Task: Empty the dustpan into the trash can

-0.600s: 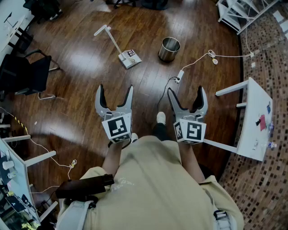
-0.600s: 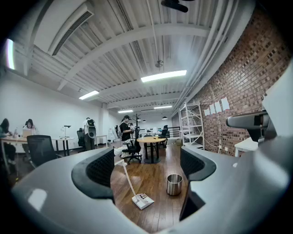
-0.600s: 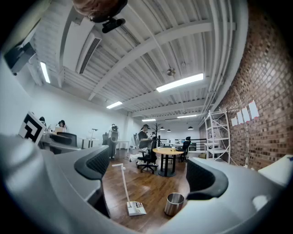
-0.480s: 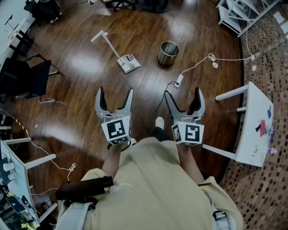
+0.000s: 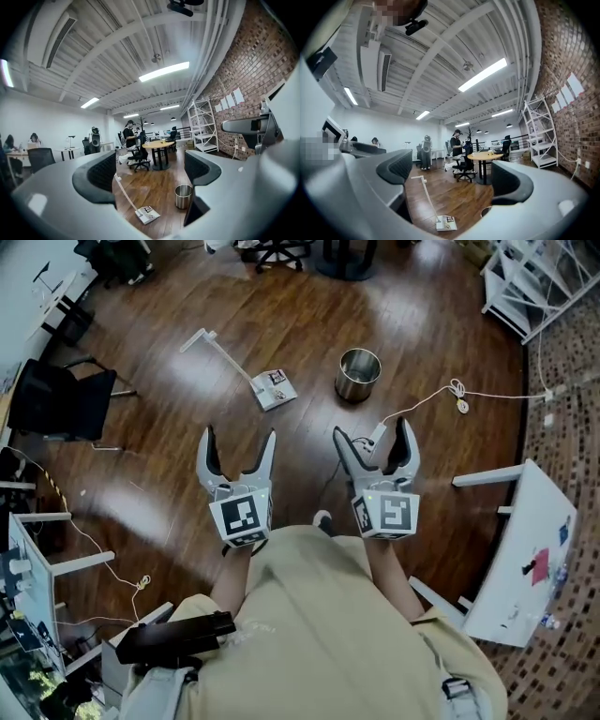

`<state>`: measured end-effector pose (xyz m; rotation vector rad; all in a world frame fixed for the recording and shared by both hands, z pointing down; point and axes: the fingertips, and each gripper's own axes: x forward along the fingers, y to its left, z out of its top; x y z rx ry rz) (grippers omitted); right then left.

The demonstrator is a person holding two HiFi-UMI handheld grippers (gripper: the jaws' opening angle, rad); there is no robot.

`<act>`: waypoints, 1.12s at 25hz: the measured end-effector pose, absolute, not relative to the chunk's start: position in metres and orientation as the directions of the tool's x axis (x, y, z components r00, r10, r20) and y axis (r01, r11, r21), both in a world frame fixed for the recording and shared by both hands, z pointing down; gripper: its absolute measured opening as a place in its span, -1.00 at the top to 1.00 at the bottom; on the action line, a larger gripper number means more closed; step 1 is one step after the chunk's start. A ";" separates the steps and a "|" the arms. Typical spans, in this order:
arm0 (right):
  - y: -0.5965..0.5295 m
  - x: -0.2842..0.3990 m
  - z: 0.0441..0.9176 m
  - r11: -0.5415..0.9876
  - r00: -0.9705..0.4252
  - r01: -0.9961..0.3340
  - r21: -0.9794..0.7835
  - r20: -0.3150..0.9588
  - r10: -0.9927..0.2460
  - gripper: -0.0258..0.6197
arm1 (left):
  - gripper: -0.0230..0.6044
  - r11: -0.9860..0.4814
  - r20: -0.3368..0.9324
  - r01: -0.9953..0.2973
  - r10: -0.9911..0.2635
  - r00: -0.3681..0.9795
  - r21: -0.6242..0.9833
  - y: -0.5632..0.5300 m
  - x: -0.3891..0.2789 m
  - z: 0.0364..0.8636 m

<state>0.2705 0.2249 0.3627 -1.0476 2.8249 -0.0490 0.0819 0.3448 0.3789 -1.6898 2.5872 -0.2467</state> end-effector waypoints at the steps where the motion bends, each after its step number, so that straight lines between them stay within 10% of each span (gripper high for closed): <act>1: 0.218 0.270 0.370 0.764 -0.759 -0.639 -0.094 -0.088 -0.645 -0.71 | -0.46 0.396 0.067 -0.904 -0.910 -0.410 -0.159 0.337 0.083 0.383; 28: -0.059 0.048 0.384 0.729 -0.728 -0.685 0.000 -0.033 -0.685 -0.62 | -0.41 0.259 0.091 -0.958 -0.958 -0.271 -0.125 0.030 -0.138 0.400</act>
